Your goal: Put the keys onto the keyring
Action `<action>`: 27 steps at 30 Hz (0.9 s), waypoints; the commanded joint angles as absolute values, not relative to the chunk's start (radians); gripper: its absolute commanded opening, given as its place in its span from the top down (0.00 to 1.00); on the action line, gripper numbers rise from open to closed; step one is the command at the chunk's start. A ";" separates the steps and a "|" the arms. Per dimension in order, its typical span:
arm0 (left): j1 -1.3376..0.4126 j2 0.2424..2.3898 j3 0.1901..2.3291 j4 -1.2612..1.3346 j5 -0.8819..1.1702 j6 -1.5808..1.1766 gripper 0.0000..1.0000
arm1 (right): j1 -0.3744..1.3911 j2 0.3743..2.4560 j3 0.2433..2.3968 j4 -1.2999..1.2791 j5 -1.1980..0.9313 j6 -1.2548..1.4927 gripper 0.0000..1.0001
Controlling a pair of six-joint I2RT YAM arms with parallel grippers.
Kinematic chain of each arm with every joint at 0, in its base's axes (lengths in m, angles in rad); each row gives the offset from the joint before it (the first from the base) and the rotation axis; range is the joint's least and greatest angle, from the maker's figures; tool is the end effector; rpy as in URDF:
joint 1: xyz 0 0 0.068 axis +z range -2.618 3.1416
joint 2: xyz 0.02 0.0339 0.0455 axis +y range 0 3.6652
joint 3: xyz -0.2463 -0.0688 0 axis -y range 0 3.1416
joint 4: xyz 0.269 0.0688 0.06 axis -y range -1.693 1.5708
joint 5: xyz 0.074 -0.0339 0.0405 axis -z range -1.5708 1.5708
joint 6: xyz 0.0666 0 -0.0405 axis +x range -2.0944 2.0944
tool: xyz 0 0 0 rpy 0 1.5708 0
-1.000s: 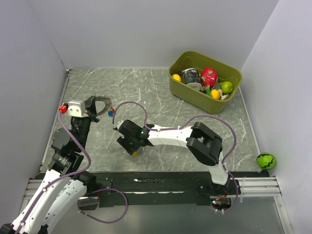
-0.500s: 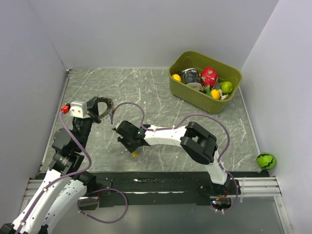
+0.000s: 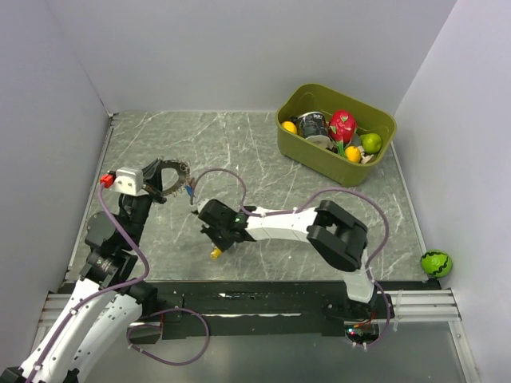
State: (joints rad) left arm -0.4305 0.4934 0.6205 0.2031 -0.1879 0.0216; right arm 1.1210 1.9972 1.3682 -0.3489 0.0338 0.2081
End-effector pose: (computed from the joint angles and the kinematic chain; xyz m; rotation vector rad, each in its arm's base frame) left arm 0.1817 -0.0697 0.3690 0.1185 1.2445 -0.2379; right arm 0.1991 0.4072 0.1114 -1.1415 2.3553 0.4582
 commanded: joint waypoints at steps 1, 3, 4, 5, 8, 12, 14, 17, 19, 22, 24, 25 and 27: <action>-0.426 0.491 0.620 0.272 -0.150 0.008 0.99 | 1.088 1.826 1.257 -0.290 0.038 0.186 1.00; -0.425 0.495 0.618 0.268 -0.144 0.008 0.99 | 1.068 1.751 1.185 -0.259 0.022 0.169 1.00; -0.426 0.502 0.617 0.270 -0.140 0.008 0.99 | 1.062 1.729 1.161 -0.226 0.015 0.163 1.00; -0.425 0.505 0.615 0.270 -0.126 0.008 0.99 | 1.057 1.709 1.143 -0.215 0.006 0.160 1.00; -0.425 0.525 0.615 0.259 -0.078 0.006 0.99 | 1.020 1.631 1.074 -0.167 -0.050 0.160 1.00; -0.426 0.560 0.611 0.248 0.009 0.008 0.99 | 0.941 1.485 0.962 -0.089 -0.173 0.169 1.00; -0.426 0.581 0.603 0.261 0.055 0.008 0.99 | 0.882 1.430 0.924 -0.045 -0.222 0.167 1.00; -0.426 0.606 0.571 0.319 0.147 -0.035 0.99 | 0.809 1.303 0.856 -0.026 -0.290 0.152 1.00; -0.426 0.624 0.540 0.357 0.245 -0.035 0.99 | 0.778 1.255 0.842 -0.032 -0.327 0.121 1.00; -0.426 0.655 0.506 0.443 0.395 -0.032 0.99 | 0.729 1.157 0.816 -0.057 -0.351 0.072 1.00; -0.428 0.684 0.479 0.520 0.478 -0.034 0.99 | 0.700 1.077 0.792 -0.066 -0.364 0.042 1.00; -0.433 0.695 0.466 0.553 0.547 -0.044 0.99 | 0.692 1.050 0.779 -0.069 -0.362 0.020 1.00; -0.443 0.730 0.448 0.623 0.609 -0.051 0.99 | 0.667 0.971 0.753 -0.075 -0.364 0.009 1.00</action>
